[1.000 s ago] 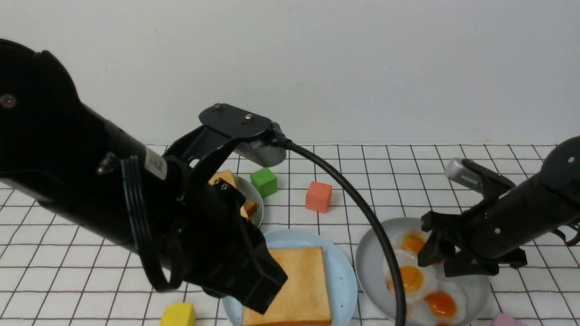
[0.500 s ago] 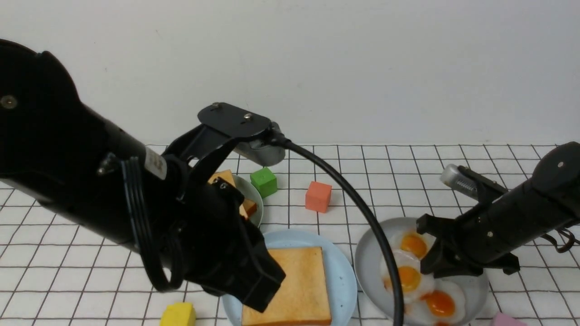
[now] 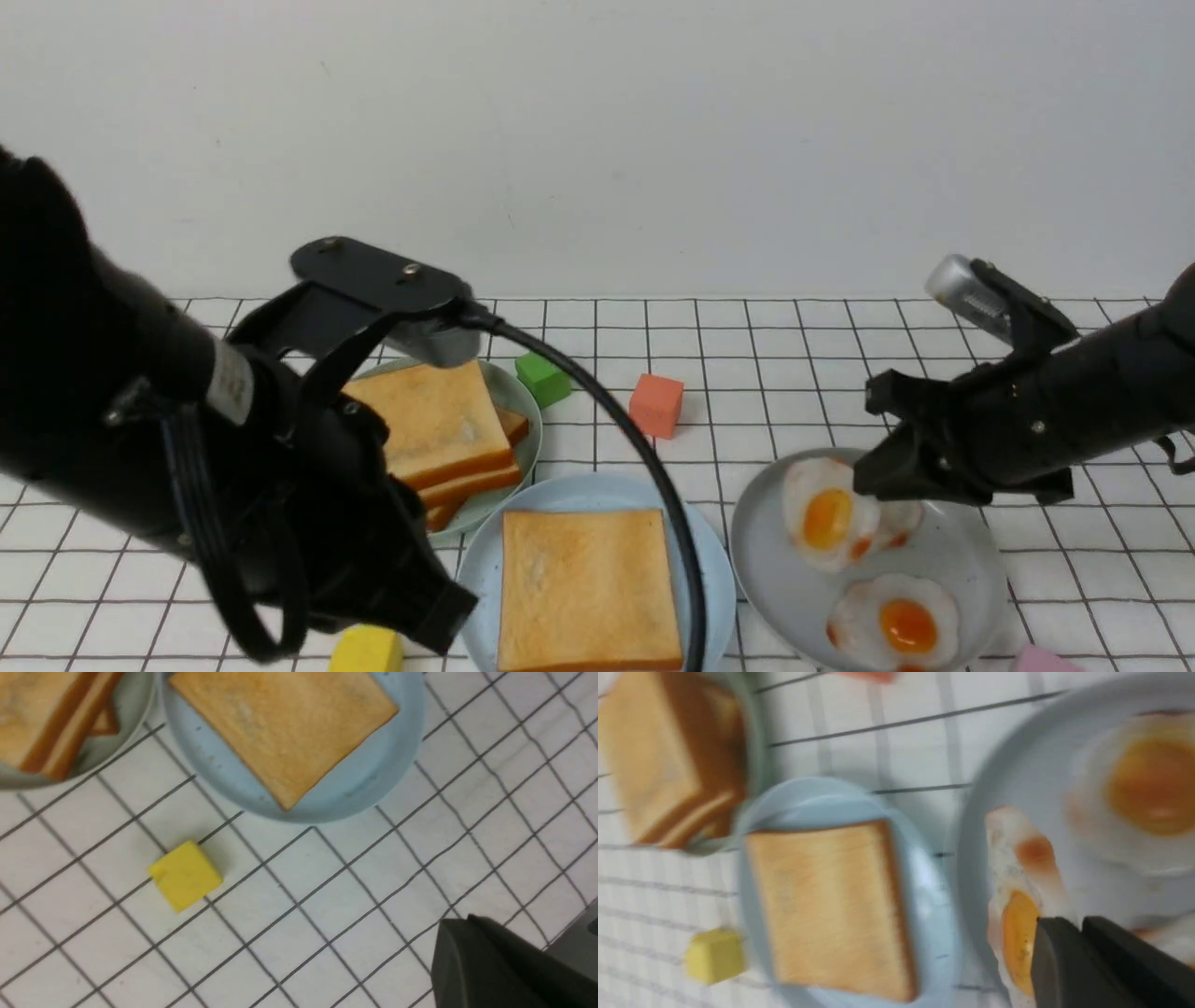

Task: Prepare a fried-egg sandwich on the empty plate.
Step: Use the right arm to place the fried egg on the slice of bread in the middle, then use the left arm to grab a slice of bread

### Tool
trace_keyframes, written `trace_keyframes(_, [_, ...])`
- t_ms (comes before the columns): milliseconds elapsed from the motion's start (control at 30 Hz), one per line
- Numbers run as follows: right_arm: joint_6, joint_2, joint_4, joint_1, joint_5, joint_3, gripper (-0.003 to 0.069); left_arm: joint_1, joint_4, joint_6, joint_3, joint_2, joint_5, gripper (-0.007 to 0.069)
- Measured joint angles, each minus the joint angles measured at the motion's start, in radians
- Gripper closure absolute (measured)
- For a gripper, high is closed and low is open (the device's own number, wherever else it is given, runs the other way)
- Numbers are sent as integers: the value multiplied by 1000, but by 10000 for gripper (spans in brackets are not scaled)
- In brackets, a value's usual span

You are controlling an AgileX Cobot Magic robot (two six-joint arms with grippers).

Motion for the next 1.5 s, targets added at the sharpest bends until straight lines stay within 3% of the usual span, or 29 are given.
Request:
trace_keyframes(233, [-294,44,370,170,15,1,606,0,64,-95,127,-96,-43,638])
trace_keyframes(433, [-557,161,649,250,-10,1,606,0,79,-134,161,-115,-108,638])
trace_keyframes(567, [-646,221,713,260,-48,1,563,0,86,-148,165,-115,-131,638])
trace_keyframes(667, [-652,238,701,260,-63,1,456,0,86,-150,165,-115,-131,638])
trace_keyframes(900, [-656,201,548,251,-50,2,149,0,87,-150,165,-115,-131,637])
trace_keyframes(1033, [-593,95,403,208,-35,-7,45,0,88,-150,165,-115,-134,637])
trace_keyframes(1133, [-498,32,288,178,-18,-37,36,0,88,-150,165,-115,-141,636])
trace_keyframes(1267, [-266,-92,-28,153,72,-155,84,0,88,-150,165,-109,-236,634])
trace_keyframes(1333, [-205,-120,-93,157,111,-187,102,0,88,-150,165,-101,-286,634])
trace_keyframes(1467, [2,-219,-342,226,227,-244,186,13,88,-195,162,0,-485,630])
trace_keyframes(1500, [2,-222,-352,231,230,-244,188,19,86,-199,160,13,-488,630])
